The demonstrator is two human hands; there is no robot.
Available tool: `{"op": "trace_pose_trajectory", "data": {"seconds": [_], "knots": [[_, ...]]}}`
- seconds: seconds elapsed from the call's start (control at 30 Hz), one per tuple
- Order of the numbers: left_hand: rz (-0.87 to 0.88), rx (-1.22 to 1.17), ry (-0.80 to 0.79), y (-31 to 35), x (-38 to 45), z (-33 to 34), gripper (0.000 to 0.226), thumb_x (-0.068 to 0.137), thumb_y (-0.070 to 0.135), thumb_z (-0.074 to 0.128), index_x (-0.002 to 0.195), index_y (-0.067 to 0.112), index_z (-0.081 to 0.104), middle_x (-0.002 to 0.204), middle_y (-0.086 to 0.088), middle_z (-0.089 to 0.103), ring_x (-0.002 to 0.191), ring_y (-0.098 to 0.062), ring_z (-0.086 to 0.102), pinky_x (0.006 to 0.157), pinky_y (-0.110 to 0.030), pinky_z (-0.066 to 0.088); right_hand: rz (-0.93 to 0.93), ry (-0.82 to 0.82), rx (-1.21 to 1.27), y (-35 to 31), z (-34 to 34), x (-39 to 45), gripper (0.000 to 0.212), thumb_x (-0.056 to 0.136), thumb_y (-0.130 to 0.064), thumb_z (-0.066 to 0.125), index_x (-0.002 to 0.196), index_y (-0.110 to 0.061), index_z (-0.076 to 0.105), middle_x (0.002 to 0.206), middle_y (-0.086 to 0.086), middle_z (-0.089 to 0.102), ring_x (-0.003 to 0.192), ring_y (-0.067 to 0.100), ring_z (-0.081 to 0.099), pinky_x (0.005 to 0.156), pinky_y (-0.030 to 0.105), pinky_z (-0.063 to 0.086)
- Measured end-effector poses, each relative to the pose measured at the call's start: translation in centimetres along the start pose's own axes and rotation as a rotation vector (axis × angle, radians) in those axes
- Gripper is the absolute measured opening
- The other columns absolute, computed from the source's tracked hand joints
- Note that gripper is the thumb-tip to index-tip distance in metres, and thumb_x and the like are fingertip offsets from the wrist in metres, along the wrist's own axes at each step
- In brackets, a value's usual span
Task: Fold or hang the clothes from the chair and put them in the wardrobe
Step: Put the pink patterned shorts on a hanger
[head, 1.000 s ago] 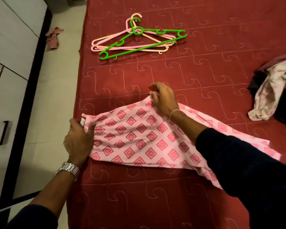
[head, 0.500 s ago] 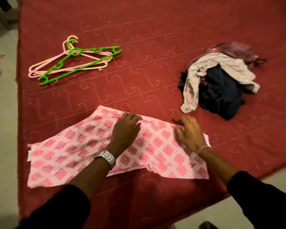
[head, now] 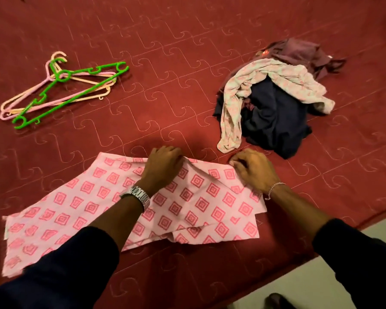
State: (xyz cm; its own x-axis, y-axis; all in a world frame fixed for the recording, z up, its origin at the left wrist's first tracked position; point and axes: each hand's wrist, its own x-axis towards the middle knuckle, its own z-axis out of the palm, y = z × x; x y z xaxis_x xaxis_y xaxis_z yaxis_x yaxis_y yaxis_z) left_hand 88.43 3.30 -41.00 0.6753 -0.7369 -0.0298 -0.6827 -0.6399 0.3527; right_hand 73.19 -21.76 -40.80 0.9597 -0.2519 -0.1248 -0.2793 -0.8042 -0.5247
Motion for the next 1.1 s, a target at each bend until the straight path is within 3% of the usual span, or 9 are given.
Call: {"op": "trace_pose_trajectory", "data": {"seconds": [0.17, 0.27, 0.43, 0.57, 0.63, 0.73, 0.93, 1.0, 1.1], "knots": [[-0.089, -0.083, -0.087, 0.4, 1.8, 0.7, 0.015, 0.103, 0.023, 0.051, 0.094, 0.012, 0.058, 0.087, 0.000, 0.056, 0.079, -0.017, 0.052, 0.070, -0.027, 0.039, -0.010, -0.020, 0.072, -0.5, -0.6, 1.0, 0.030, 0.088, -0.057, 0.065, 0.083, -0.027, 0.064, 0.082, -0.013, 0.062, 0.077, 0.010, 0.056, 0.066, 0.034, 0.048], [-0.172, -0.198, -0.152, 0.4, 2.7, 0.8, 0.017, 0.104, 0.021, 0.048, 0.088, 0.016, 0.052, 0.078, 0.005, 0.053, 0.072, -0.015, 0.054, 0.062, -0.020, 0.040, -0.126, -0.146, -0.179, -1.6, -0.2, 0.5, 0.053, 0.080, -0.075, 0.049, 0.097, -0.028, 0.067, 0.095, -0.009, 0.063, 0.086, 0.015, 0.056, 0.071, 0.035, 0.047], [-0.237, -0.383, -0.249, -0.3, 3.4, 0.3, 0.016, 0.100, 0.029, 0.058, 0.086, 0.022, 0.054, 0.080, 0.004, 0.061, 0.068, -0.015, 0.065, 0.054, -0.017, 0.045, 0.020, -0.024, -0.083, -0.3, -0.4, 3.1, 0.014, 0.093, -0.029, 0.057, 0.097, -0.023, 0.068, 0.095, 0.002, 0.073, 0.087, 0.029, 0.067, 0.072, 0.041, 0.056], [-0.207, -0.394, -0.348, -0.6, 3.8, 0.0, 0.032, 0.085, 0.045, 0.075, 0.096, 0.022, 0.056, 0.086, 0.005, 0.065, 0.066, -0.008, 0.068, 0.051, -0.015, 0.047, 0.066, -0.099, 0.016, 0.0, -2.2, 4.8, 0.049, 0.082, -0.072, 0.060, 0.084, -0.024, 0.069, 0.081, -0.007, 0.071, 0.076, 0.017, 0.067, 0.067, 0.037, 0.056], [-0.194, -0.369, -0.359, -0.5, 3.9, 0.1, 0.030, 0.086, 0.043, 0.074, 0.096, 0.022, 0.055, 0.085, 0.006, 0.064, 0.066, -0.005, 0.067, 0.050, -0.013, 0.047, -0.050, -0.218, -0.119, -1.3, -2.2, 3.9, 0.069, 0.068, -0.090, 0.053, 0.095, -0.029, 0.070, 0.098, -0.009, 0.066, 0.089, 0.012, 0.060, 0.076, 0.037, 0.054], [-0.201, -0.322, -0.346, -0.2, 4.3, 0.3, 0.019, 0.095, 0.039, 0.065, 0.095, 0.022, 0.056, 0.082, 0.008, 0.062, 0.068, -0.006, 0.067, 0.052, -0.015, 0.046, -0.134, -0.304, -0.346, -1.7, -0.7, 3.3, 0.071, 0.078, -0.077, 0.058, 0.133, -0.031, 0.057, 0.129, 0.000, 0.047, 0.121, 0.022, 0.043, 0.099, 0.045, 0.041], [-0.222, -0.300, -0.363, -0.1, 5.4, 0.5, 0.031, 0.100, 0.047, 0.052, 0.098, 0.018, 0.063, 0.083, 0.002, 0.068, 0.066, -0.007, 0.068, 0.051, -0.017, 0.047, -0.105, -0.260, 0.171, -0.9, -2.5, 8.1, 0.108, 0.074, -0.087, 0.054, 0.159, -0.038, 0.008, 0.167, -0.012, 0.012, 0.153, 0.011, 0.013, 0.122, 0.034, 0.020], [-0.223, -0.273, -0.364, -0.1, 5.6, 0.8, 0.031, 0.101, 0.046, 0.050, 0.096, 0.018, 0.062, 0.081, 0.003, 0.067, 0.065, -0.007, 0.067, 0.052, -0.019, 0.047, -0.150, -0.232, -0.010, -1.9, -2.2, 6.6, 0.102, 0.072, -0.086, 0.057, 0.155, -0.036, 0.024, 0.162, -0.005, 0.024, 0.148, 0.018, 0.026, 0.117, 0.039, 0.031], [-0.217, -0.243, -0.365, -0.1, 5.8, 1.1, 0.027, 0.102, 0.045, 0.048, 0.091, 0.023, 0.058, 0.077, 0.005, 0.064, 0.065, -0.007, 0.064, 0.054, -0.019, 0.045, -0.200, -0.144, -0.300, -2.6, -1.2, 2.7, 0.073, 0.072, -0.081, 0.061, 0.120, -0.027, 0.057, 0.123, -0.002, 0.049, 0.111, 0.021, 0.047, 0.090, 0.040, 0.043]]}}
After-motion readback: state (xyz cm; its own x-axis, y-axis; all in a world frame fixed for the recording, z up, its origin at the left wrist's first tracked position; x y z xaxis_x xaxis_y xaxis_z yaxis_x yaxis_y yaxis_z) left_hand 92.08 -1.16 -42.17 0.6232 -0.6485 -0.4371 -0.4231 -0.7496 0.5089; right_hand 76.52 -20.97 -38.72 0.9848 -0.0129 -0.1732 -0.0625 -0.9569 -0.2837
